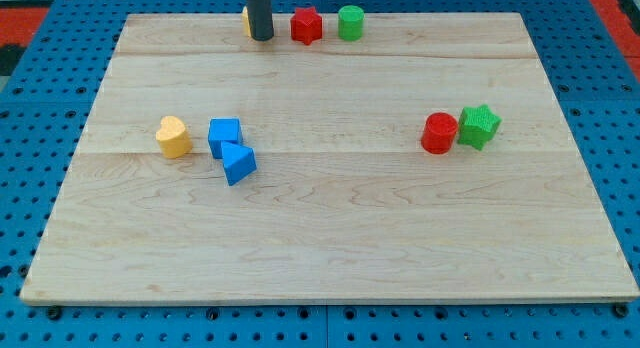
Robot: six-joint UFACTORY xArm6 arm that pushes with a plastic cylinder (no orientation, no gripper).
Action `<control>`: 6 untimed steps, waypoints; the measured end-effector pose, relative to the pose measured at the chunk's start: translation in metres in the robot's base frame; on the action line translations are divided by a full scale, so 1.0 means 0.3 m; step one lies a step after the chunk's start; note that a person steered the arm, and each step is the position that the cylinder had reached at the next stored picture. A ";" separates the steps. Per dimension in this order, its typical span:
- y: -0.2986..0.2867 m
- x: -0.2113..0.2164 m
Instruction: Nudge the blue triangle along with the blue cube a bit up
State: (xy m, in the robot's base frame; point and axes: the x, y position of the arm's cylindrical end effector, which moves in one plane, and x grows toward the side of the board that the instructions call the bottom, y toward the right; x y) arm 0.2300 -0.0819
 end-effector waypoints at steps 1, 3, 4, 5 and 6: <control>0.009 0.196; 0.098 0.713; 0.027 0.904; -0.156 0.816; -0.169 0.636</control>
